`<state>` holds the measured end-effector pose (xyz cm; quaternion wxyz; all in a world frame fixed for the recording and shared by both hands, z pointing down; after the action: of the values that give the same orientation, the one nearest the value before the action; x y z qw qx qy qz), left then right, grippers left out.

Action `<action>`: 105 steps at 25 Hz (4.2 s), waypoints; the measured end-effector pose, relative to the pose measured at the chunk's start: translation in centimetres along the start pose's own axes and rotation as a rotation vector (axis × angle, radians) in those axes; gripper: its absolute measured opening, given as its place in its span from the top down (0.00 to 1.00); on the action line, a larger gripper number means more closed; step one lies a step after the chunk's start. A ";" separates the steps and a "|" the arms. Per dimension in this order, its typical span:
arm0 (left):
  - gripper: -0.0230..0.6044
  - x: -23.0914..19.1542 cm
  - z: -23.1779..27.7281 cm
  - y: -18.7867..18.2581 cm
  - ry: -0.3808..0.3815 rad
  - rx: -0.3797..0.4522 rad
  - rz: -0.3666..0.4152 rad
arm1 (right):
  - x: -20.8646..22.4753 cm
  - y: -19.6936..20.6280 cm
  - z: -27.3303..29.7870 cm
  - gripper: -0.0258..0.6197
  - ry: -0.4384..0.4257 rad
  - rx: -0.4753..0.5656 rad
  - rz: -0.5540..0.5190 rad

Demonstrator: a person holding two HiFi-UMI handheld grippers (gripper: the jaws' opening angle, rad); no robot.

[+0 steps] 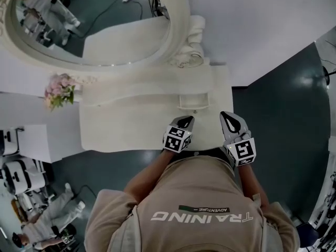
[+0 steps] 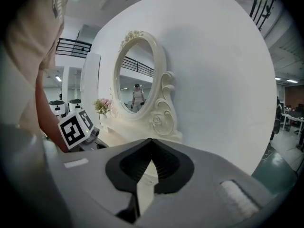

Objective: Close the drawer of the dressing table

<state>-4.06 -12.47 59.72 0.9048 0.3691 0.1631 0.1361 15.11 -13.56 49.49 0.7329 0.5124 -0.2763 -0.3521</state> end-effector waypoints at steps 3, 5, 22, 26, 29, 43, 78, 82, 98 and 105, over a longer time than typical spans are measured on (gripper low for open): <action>0.93 -0.3 1.3 0.7 -0.001 -0.057 -0.056 | 0.8 0.4 0.5 0.96 -0.031 0.003 -0.005; 0.93 -0.6 2.1 1.4 0.001 -0.095 -0.101 | 1.2 0.9 0.6 0.96 -0.046 -0.006 0.004; 0.93 -2.0 7.7 3.6 0.018 -0.263 -0.380 | 3.7 2.5 2.8 0.96 -0.098 -0.052 0.030; 0.93 -1.9 7.7 3.6 0.012 -0.265 -0.392 | 4.0 2.4 3.5 0.96 -0.098 -0.052 0.041; 0.93 -2.0 7.8 3.4 0.009 -0.269 -0.387 | 4.0 2.0 4.2 0.96 -0.104 -0.055 0.045; 0.93 -2.2 8.6 2.1 -0.005 -0.263 -0.358 | 3.9 2.0 4.8 0.96 -0.086 -0.054 0.071; 0.93 -6.3 10.0 -2.1 -0.073 -0.158 -0.368 | 4.5 3.1 4.6 0.96 -0.068 -0.081 0.108; 0.93 -6.5 10.1 -2.1 -0.059 -0.155 -0.384 | 4.4 3.4 4.2 0.96 -0.066 -0.086 0.112; 0.93 -3.8 3.7 -3.7 -0.105 -0.025 -0.184 | 3.5 3.3 3.5 0.96 -0.084 -0.063 0.117; 0.93 -2.6 -0.4 -5.6 -0.125 0.088 -0.115 | 3.5 1.9 3.6 0.96 -0.083 -0.028 0.093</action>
<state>-5.86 -16.99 55.97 0.9024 0.4063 0.1332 0.0531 14.87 -17.93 52.63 0.7434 0.4737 -0.3250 -0.3425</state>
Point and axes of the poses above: the fingertips, and each gripper's own axes: z forward along the fingers, x to its right, y out of its underside, the point moved 8 cm from there along -z, backward along the fingers, and after that the axes turned 9 degrees about -y, right-handed, at the moved point
